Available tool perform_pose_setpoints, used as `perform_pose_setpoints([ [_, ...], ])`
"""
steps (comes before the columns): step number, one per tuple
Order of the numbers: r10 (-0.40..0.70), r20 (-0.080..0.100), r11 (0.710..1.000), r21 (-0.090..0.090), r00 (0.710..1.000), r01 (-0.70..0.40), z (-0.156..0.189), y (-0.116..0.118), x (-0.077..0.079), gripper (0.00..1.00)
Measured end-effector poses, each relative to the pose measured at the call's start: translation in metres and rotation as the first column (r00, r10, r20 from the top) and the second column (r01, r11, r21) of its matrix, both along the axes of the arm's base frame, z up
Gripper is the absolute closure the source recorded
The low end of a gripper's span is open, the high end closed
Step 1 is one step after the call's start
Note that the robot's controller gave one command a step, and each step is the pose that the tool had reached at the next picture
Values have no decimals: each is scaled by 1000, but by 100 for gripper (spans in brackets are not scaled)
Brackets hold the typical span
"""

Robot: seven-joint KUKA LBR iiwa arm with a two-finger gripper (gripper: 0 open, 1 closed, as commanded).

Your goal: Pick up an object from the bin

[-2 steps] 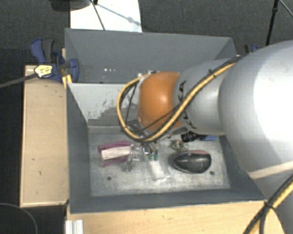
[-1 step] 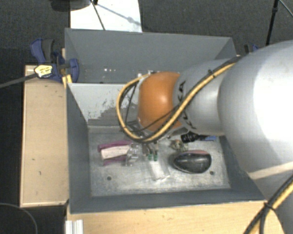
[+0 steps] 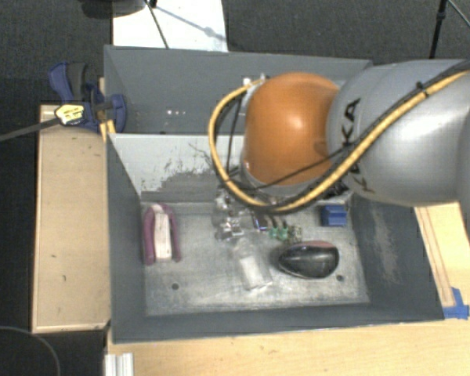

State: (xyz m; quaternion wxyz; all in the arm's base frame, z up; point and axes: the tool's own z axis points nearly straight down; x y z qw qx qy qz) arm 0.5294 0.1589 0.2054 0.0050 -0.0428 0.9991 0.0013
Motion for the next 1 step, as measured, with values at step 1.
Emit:
perform_pose_setpoints([
  [1, 267, -14, 964, -2, 964, -267, -78, 6, -12, 100],
])
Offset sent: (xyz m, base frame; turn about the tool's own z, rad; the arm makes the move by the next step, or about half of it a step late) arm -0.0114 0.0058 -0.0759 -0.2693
